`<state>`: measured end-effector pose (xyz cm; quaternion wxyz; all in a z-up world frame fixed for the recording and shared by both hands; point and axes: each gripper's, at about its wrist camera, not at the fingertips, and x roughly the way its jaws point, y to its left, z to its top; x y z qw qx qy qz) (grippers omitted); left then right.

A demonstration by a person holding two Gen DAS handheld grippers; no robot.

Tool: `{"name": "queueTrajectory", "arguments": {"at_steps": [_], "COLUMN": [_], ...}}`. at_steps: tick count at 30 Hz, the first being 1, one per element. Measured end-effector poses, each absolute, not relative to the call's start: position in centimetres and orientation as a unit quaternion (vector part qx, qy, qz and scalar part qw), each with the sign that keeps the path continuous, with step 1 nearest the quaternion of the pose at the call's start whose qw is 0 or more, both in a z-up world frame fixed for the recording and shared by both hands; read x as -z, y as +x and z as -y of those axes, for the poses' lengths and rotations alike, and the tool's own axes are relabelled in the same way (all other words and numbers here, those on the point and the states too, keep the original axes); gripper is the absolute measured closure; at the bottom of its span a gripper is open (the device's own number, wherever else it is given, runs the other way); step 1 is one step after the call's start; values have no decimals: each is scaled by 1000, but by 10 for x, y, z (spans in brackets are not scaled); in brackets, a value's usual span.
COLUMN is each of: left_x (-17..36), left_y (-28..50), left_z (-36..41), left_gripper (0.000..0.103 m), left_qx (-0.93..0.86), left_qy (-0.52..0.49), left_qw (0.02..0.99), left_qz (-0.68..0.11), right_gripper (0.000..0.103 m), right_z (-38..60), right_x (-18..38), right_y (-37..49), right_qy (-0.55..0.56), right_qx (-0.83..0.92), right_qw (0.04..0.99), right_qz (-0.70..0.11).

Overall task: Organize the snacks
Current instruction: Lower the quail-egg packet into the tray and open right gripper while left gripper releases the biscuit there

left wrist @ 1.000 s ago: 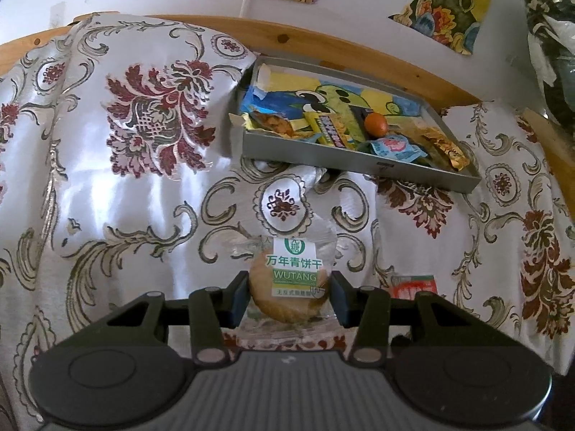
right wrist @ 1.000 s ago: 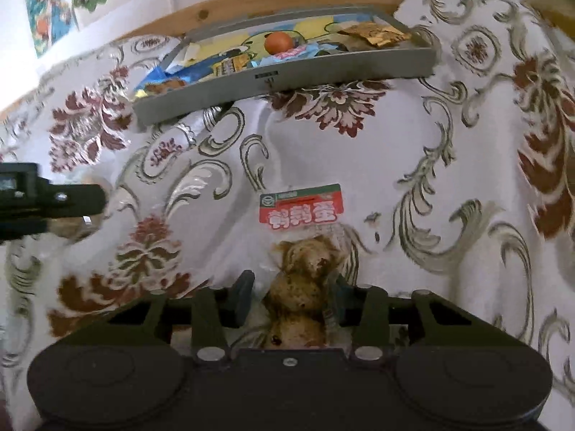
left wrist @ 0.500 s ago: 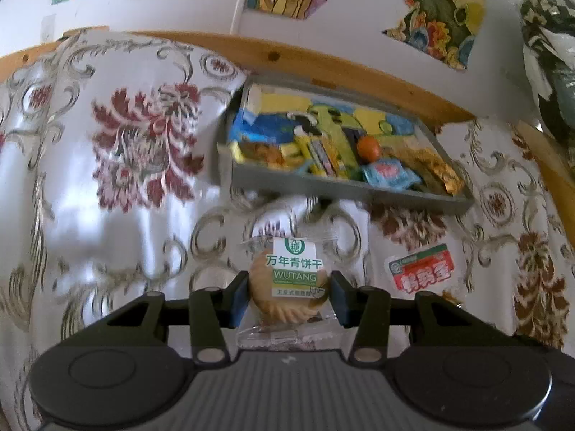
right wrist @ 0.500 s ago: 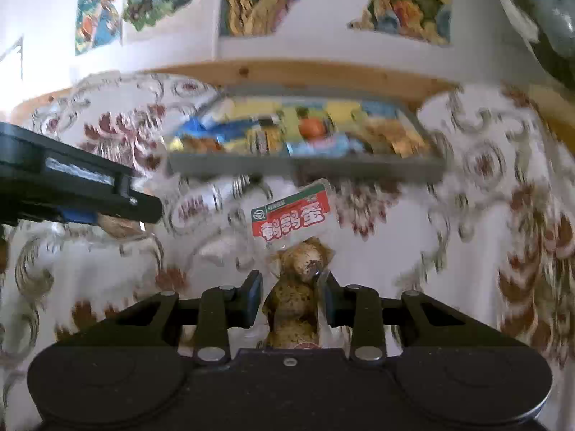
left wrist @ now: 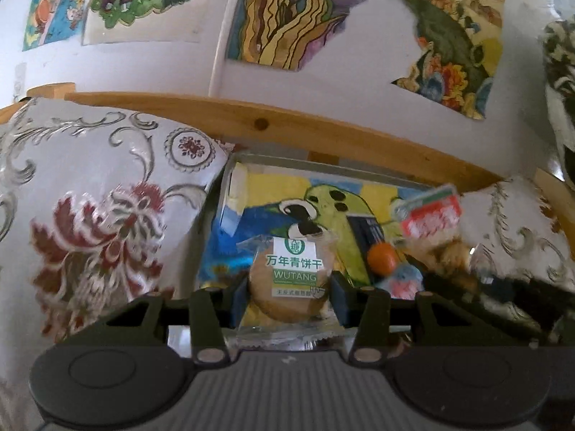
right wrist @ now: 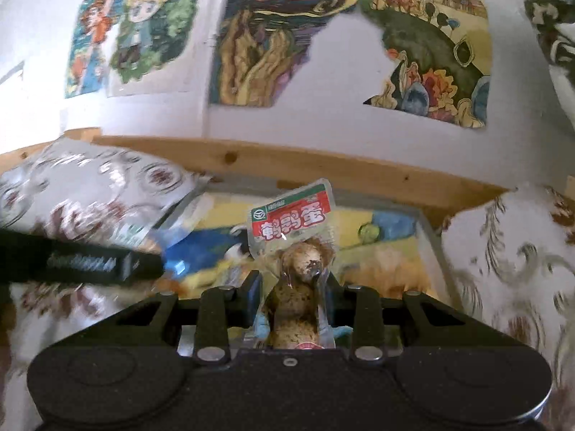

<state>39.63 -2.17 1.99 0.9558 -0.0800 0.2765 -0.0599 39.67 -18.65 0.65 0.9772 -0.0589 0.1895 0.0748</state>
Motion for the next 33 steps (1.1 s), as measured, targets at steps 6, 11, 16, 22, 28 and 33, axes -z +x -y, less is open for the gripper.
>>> {"name": "queueTrajectory", "arguments": {"at_steps": [6,11,16,22,28,33], "left_x": [-5,9,20,24,11,-2], "left_y": [436,452,461,462,456,441], "left_z": [31,44,55,57,51,42], "left_gripper": [52,52,52,45,16,7], "left_qx": [62,64,62,51,36,18], "left_qy": [-79,-76,-68,-76,-101,-131], "left_qw": [951,948,943,938,942,945], "left_qz": [-291,-303,-318,-334,-317,-298], "right_gripper": [67,66,65,58,35,22], "right_z": [209,218,222,224,232,241], "right_x": [-5,10,22,27,14,-9], "right_y": [450,470,477,479,467,448], "right_qy": [-36,-31,-22,-11,-4,6], "right_qx": [-62,-57,-54,-57,-57,-52], "right_qw": [975,970,967,963,969,976], "right_qz": [-211,-233,-249,-263,-239,-210]}}
